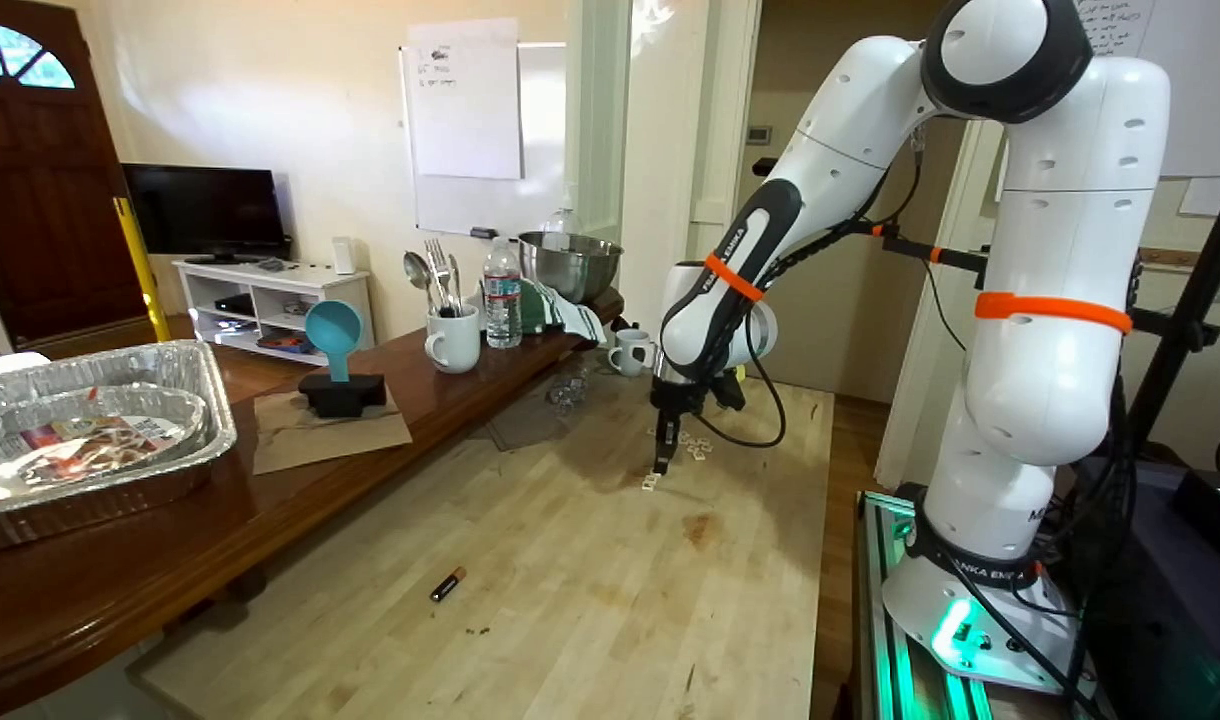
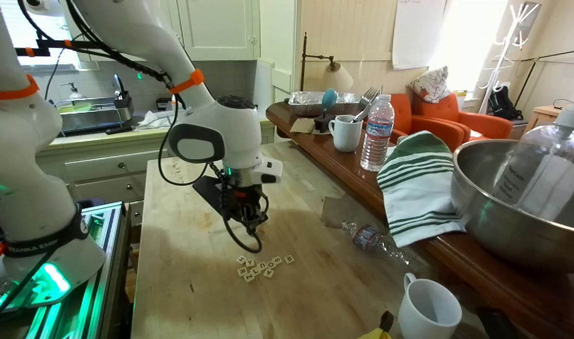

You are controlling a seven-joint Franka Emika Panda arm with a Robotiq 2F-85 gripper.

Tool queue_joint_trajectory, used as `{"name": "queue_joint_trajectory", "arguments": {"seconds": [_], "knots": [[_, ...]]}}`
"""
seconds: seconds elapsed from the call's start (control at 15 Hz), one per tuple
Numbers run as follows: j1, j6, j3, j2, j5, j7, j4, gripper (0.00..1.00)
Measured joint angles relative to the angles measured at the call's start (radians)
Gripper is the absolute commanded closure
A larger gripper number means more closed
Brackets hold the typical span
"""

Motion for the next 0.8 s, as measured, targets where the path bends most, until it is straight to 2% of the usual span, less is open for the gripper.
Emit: {"name": "queue_joint_trajectory", "arguments": {"seconds": [0.8], "knots": [[0.01, 0.008, 0.008, 0.0, -0.002, 0.0, -0.002, 1.0]]}}
